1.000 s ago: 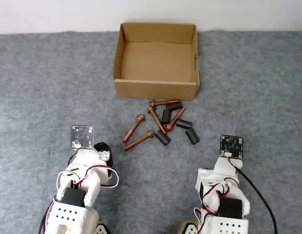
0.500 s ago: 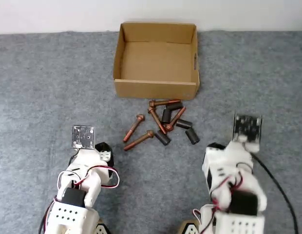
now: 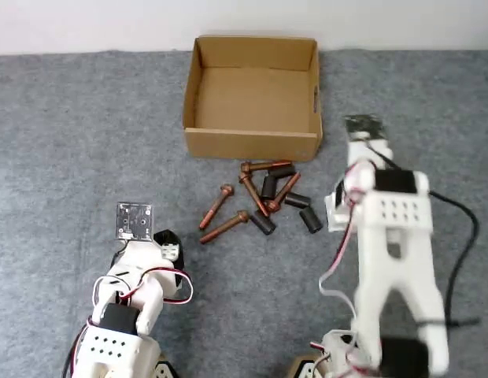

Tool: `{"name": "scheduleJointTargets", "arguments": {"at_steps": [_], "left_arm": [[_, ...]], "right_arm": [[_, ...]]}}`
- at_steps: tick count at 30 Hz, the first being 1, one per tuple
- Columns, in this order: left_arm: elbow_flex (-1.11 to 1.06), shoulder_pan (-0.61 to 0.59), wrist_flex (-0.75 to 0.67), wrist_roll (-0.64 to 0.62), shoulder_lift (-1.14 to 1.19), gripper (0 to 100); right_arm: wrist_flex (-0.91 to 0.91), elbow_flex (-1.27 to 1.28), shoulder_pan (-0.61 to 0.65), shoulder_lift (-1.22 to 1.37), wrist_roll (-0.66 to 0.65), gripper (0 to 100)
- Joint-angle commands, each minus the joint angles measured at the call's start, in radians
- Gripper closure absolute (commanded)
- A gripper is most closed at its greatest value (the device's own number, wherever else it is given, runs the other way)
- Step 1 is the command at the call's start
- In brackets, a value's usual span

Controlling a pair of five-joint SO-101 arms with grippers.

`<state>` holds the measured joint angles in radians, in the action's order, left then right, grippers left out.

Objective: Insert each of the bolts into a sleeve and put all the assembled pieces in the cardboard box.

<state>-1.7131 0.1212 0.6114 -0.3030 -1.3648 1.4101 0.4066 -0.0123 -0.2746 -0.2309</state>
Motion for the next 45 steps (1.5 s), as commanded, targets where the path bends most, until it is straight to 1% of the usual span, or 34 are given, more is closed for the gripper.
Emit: {"name": "scheduleJointTargets", "arguments": {"at_steps": [1, 3, 4, 9, 11, 19, 29, 31, 32, 33, 36, 38, 40, 45], "left_arm": [[0.022, 0.005, 0.005, -0.006, -0.011, 99], [0.022, 0.005, 0.005, -0.006, -0.011, 99], [0.022, 0.005, 0.005, -0.006, -0.011, 99], [0.022, 0.005, 0.005, -0.006, -0.011, 99], [0.022, 0.006, 0.005, -0.006, -0.011, 99], [0.022, 0.006, 0.005, -0.006, -0.011, 99], [0.022, 0.006, 0.005, -0.006, -0.011, 99], [0.022, 0.006, 0.005, -0.006, -0.011, 99], [0.022, 0.006, 0.005, -0.006, -0.011, 99], [0.022, 0.006, 0.005, -0.006, -0.011, 99], [0.022, 0.006, 0.005, -0.006, -0.011, 99], [0.022, 0.006, 0.005, -0.006, -0.011, 99], [0.022, 0.006, 0.005, -0.006, -0.011, 99], [0.022, 0.006, 0.005, -0.006, -0.011, 99]], "right_arm": [[0.012, -0.124, 0.045, 0.114, -0.069, 98.7], [0.015, -0.161, 0.079, 0.176, -0.074, 97.6], [0.016, -0.173, 0.093, 0.203, -0.074, 95.4], [-0.01, -0.218, 0.142, 0.305, -0.074, 76.0], [-0.035, -0.232, 0.157, 0.334, -0.074, 73.3], [-0.166, -0.247, 0.176, 0.469, -0.075, 77.1], [-0.239, -0.302, 0.176, 0.687, -0.075, 77.2], [-0.228, -0.347, 0.183, 0.722, -0.075, 78.2], [-0.216, -0.371, 0.189, 0.739, -0.075, 80.5], [-0.196, -0.396, 0.193, 0.756, -0.075, 84.0], [-0.153, -0.451, 0.206, 0.791, -0.075, 98.8], [-0.128, -0.471, 0.209, 0.799, -0.075, 97.5], [-0.105, -0.486, 0.213, 0.792, -0.075, 99.2], [-0.022, -0.523, 0.208, 0.746, -0.074, 98.9]]}}
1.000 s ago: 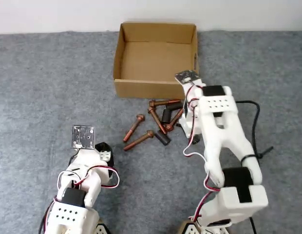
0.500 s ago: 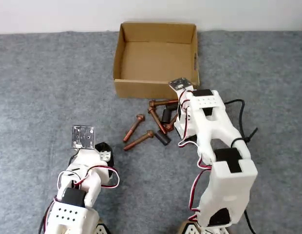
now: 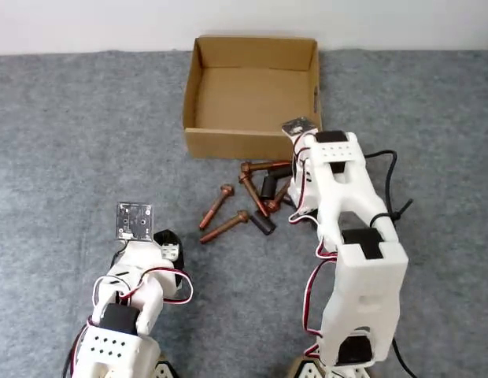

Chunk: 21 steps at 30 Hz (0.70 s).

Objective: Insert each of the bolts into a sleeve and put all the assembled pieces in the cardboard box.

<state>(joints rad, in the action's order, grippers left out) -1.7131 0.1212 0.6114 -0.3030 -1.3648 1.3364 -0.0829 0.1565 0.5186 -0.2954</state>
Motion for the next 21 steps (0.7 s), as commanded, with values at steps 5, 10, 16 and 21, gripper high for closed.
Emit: {"name": "scheduleJointTargets", "arguments": {"at_steps": [5, 10, 16, 21], "left_arm": [[0.022, 0.006, 0.005, -0.006, -0.011, 99], [0.022, 0.006, 0.005, -0.006, -0.011, 99], [0.022, 0.048, 0.002, -0.002, -0.011, 99], [0.022, 0.138, 0.003, 0.0, -0.011, 99]], "right_arm": [[0.18, -0.035, 0.038, -0.139, -0.008, 99.0], [0.3, -0.034, 0.033, -0.278, -0.008, 99.0], [0.453, -0.029, 0.019, -0.47, -0.008, 99.0], [0.456, 0.081, -0.053, -0.668, -0.008, 99.0]]}}
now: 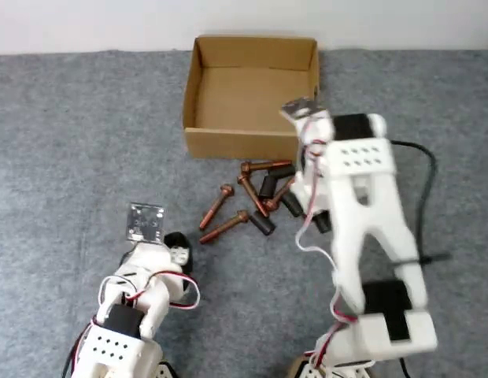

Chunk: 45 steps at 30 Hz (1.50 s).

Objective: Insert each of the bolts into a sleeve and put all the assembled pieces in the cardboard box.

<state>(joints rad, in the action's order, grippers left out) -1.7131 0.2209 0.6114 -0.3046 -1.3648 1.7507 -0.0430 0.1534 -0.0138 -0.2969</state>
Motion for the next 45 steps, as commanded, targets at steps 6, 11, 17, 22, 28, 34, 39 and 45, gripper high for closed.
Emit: {"name": "scheduleJointTargets", "arguments": {"at_steps": [6, 11, 17, 22, 28, 34, 39, 45], "left_arm": [[0.108, -0.058, 0.008, 0.0, -0.008, 99], [0.328, -0.081, 0.181, 0.0, 0.0, 99], [0.567, -0.072, 0.399, 0.012, 0.19, 99], [0.796, 0.017, 0.523, 0.069, 0.499, 99], [1.023, 0.084, 0.608, 0.074, 0.81, 99], [1.185, 0.101, 0.582, 0.339, 1.065, 99], [1.31, 0.117, 0.585, 0.514, 1.267, 99], [1.52, 0.173, 0.749, 0.598, 1.525, 91]], "right_arm": [[0.042, 0.299, -0.136, -0.374, -0.008, 99.0], [0.042, 0.422, -0.183, -0.573, -0.009, 99.0], [0.042, 0.516, -0.183, -0.753, -0.009, 99.0], [0.042, 0.574, -0.182, -0.852, -0.009, 99.0], [0.042, 0.644, -0.183, -0.918, -0.008, 99.0], [0.042, 0.666, -0.183, -0.957, -0.008, 99.0], [0.042, 0.666, -0.185, -0.958, -0.008, 99.0], [0.042, 0.666, -0.18, -0.955, -0.008, 99.0]]}}
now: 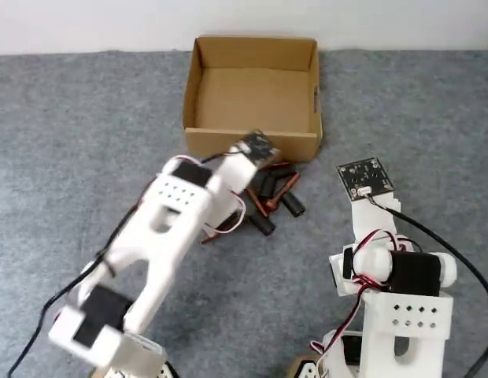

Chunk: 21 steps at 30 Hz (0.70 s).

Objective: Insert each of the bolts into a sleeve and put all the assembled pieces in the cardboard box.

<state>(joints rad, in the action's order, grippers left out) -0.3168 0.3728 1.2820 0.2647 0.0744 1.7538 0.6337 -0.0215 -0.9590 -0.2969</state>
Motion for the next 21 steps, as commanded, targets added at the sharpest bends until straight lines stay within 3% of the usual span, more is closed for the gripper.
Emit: {"name": "scheduleJointTargets", "arguments": {"at_steps": [1, 12, 21], "left_arm": [[0.171, 0.026, 0.109, 0.031, 0.135, 90], [0.602, 0.028, 0.279, 0.034, 0.494, 88], [0.676, 0.023, 0.27, 0.078, 0.628, 88]], "right_arm": [[0.039, -0.011, -0.005, -0.008, -0.008, 99.0], [0.039, -0.011, -0.008, -0.008, -0.008, 99.0], [0.039, -0.011, -0.008, -0.008, -0.008, 99.0]]}}
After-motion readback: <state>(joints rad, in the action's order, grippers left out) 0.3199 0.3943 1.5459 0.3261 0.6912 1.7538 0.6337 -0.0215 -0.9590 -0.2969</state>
